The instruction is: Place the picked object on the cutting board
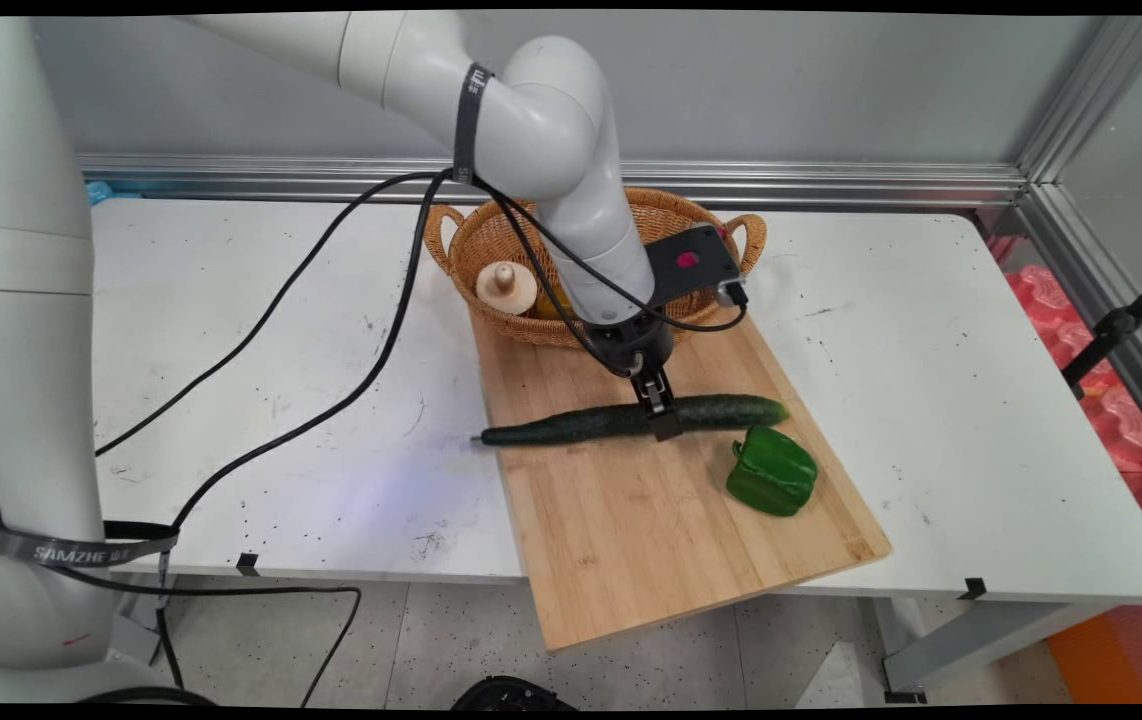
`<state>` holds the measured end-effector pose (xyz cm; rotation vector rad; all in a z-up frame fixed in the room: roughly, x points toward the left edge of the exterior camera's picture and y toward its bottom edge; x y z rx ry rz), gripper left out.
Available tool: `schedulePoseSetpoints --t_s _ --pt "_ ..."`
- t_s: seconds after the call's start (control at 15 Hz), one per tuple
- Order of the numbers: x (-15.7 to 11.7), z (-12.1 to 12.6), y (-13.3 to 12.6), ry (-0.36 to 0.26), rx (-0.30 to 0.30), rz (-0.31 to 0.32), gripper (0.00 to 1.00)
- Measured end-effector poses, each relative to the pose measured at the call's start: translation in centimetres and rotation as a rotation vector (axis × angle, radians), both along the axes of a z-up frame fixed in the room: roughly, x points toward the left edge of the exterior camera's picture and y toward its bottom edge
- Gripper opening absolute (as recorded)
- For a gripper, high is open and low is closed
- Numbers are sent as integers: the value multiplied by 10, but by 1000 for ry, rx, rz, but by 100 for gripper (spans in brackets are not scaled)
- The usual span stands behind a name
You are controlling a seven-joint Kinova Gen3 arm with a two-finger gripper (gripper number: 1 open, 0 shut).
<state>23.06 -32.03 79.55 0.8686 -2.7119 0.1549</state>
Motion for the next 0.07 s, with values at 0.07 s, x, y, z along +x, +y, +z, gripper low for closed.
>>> schedulePoseSetpoints --t_s 0.07 --pt "1 1 0 2 -2 -4 100"
